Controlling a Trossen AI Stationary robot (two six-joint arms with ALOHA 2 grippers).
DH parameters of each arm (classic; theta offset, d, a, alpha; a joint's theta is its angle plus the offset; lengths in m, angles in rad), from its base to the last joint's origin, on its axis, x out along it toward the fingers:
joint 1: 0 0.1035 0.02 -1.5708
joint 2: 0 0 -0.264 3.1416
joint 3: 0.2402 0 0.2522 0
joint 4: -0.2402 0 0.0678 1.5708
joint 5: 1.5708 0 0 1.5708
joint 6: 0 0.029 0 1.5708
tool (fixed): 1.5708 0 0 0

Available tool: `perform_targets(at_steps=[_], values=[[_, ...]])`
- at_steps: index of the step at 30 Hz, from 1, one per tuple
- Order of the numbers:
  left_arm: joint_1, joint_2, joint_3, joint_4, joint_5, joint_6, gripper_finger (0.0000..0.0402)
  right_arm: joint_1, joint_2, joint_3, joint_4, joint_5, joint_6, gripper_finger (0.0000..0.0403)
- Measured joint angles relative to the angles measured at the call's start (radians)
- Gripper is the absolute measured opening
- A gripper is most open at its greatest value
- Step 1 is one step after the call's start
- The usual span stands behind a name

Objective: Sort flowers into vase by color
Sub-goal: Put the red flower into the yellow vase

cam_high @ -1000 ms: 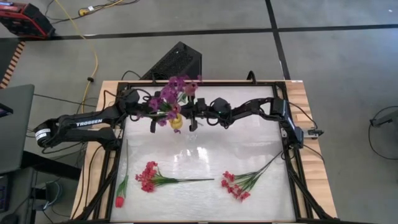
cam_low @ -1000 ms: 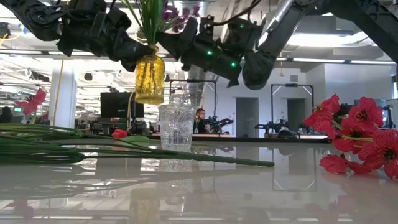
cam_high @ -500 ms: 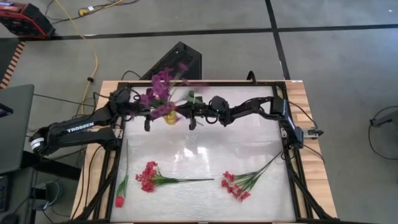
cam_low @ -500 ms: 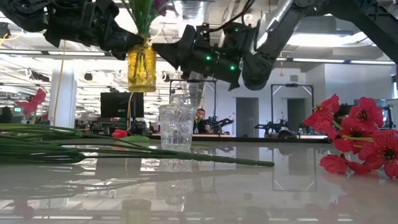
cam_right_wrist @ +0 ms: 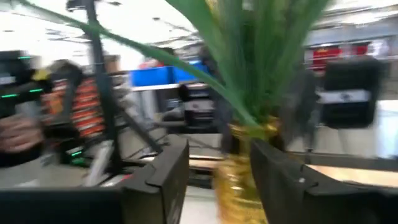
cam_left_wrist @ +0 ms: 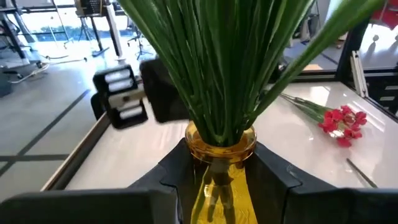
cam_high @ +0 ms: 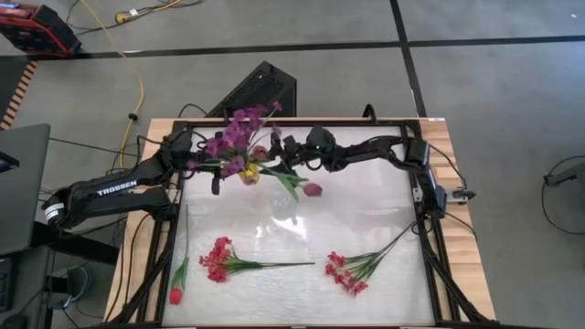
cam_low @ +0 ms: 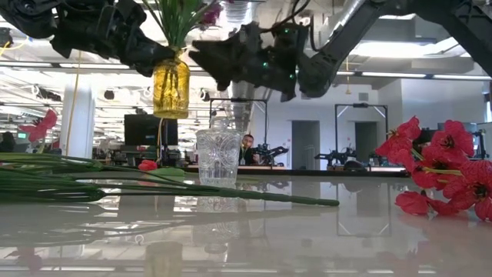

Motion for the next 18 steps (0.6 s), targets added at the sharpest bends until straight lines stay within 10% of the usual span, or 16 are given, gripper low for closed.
perform_targets(at_steps=[18], values=[[0.000, 0.010, 0.000, -0.059, -0.002, -0.043, 0.0099, 0.013, -0.034, 0.000, 0.072, -0.061, -0.172, 0.0210]])
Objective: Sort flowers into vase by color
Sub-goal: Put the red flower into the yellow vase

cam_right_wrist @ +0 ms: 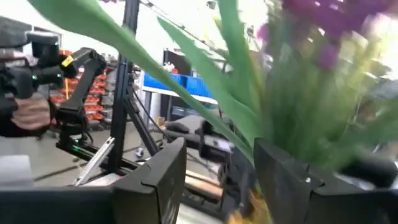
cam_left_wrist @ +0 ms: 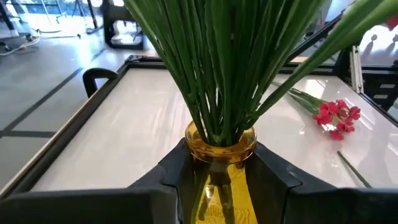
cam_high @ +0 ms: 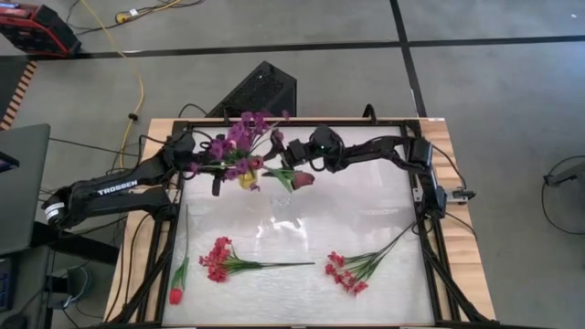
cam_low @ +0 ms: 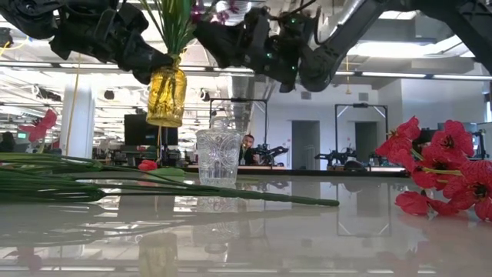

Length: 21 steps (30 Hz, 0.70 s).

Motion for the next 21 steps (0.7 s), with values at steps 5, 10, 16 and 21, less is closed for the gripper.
perform_targets(at_steps=[5, 10, 16, 21], values=[[0.000, 0.000, 0.000, -0.017, -0.001, -0.006, 0.0099, 0.040, 0.000, 0.000, -0.002, 0.092, -0.157, 0.0202], [0.000, 0.000, 0.000, -0.029, -0.002, -0.006, 0.0099, 0.063, 0.000, 0.000, -0.002, 0.183, -0.235, 0.0185], [0.000, 0.000, 0.000, -0.029, 0.000, -0.003, 0.0099, 0.061, 0.000, 0.000, -0.003, 0.252, -0.251, 0.0140], [0.000, 0.000, 0.000, -0.029, 0.001, 0.007, 0.0099, 0.061, 0.000, 0.000, -0.013, 0.267, -0.251, 0.0074]])
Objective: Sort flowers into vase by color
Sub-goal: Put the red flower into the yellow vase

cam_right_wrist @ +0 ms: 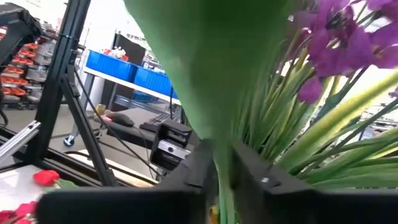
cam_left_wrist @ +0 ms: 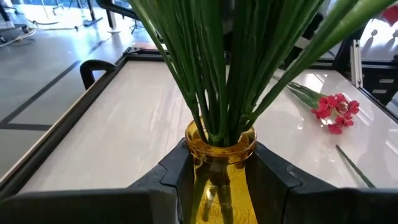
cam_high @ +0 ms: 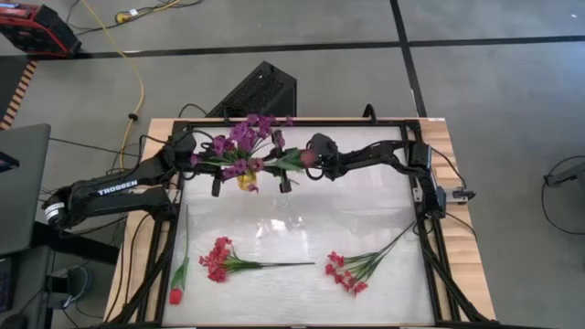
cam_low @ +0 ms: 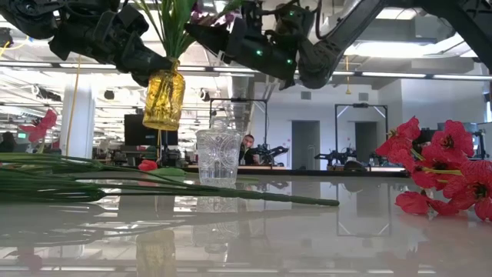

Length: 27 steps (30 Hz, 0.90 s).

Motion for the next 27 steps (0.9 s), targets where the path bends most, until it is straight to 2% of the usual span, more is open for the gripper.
perform_targets(at_steps=[4, 9, 13, 21, 27], values=[[0.000, 0.000, 0.000, -0.002, 0.005, 0.018, 0.0099, 0.000, 0.000, 0.000, -0.022, 0.003, 0.017, 0.0022], [0.000, 0.001, 0.000, 0.005, 0.016, 0.035, 0.0099, -0.007, 0.000, 0.001, -0.075, 0.063, 0.131, 0.0024], [0.000, 0.002, -0.001, 0.004, 0.013, 0.037, 0.0099, -0.021, 0.000, 0.028, -0.159, 0.051, 0.225, 0.0023], [-0.003, 0.050, -0.001, 0.034, 0.004, 0.038, 0.0099, -0.005, -0.001, 0.138, -0.441, 0.053, 0.178, 0.0023], [-0.002, 0.059, -0.001, 0.057, 0.008, 0.047, 0.0099, -0.003, -0.001, 0.153, -0.477, 0.046, 0.177, 0.0040]])
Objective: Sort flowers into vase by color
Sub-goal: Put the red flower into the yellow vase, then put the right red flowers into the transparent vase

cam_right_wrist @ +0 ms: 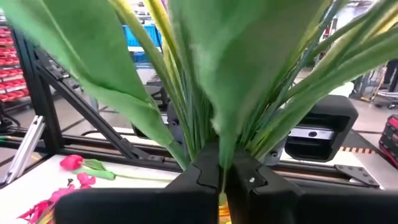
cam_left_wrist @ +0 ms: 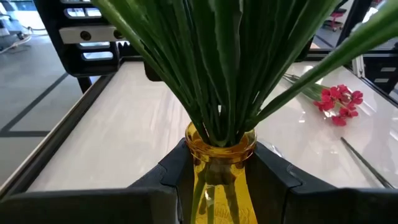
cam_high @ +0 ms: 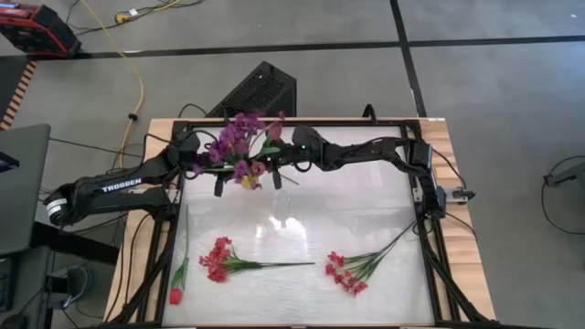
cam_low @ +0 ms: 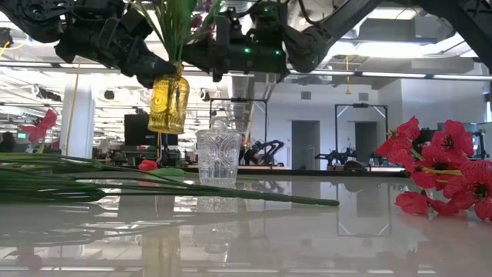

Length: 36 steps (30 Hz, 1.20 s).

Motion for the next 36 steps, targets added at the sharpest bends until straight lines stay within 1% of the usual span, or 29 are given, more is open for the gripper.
perform_targets(at_steps=[6, 11, 13, 16, 19, 22, 28, 34, 36], values=[[0.001, 0.000, 0.000, -0.004, -0.006, 0.001, 0.0099, -0.013, 0.000, 0.000, -0.011, -0.009, 0.004, 0.0093], [0.001, 0.000, 0.000, -0.005, -0.004, 0.012, 0.0099, -0.021, -0.009, 0.000, -0.026, -0.010, 0.037, 0.0161], [0.001, 0.000, 0.000, 0.000, -0.004, 0.017, 0.0099, -0.030, -0.022, 0.000, -0.057, -0.021, 0.037, 0.0190], [0.001, -0.003, 0.000, 0.004, -0.008, 0.021, 0.0099, -0.047, -0.057, 0.000, -0.157, -0.027, 0.023, 0.0230], [0.002, -0.010, 0.000, 0.011, -0.015, 0.031, 0.0099, -0.070, -0.095, -0.001, -0.273, -0.027, -0.016, 0.0259], [0.002, -0.019, 0.000, 0.009, -0.046, 0.033, 0.0099, -0.092, -0.133, -0.001, -0.380, -0.027, -0.066, 0.0272], [0.018, -0.038, 0.000, 0.008, -0.078, 0.031, 0.0099, -0.127, -0.181, -0.001, -0.572, -0.026, -0.135, 0.0276], [0.025, -0.011, 0.000, 0.005, -0.090, 0.036, 0.0099, -0.154, -0.213, -0.001, -0.858, -0.026, -0.208, 0.0276], [0.025, 0.008, -0.001, 0.031, -0.089, 0.037, 0.0099, -0.164, -0.215, -0.001, -0.949, -0.025, -0.219, 0.0276]])
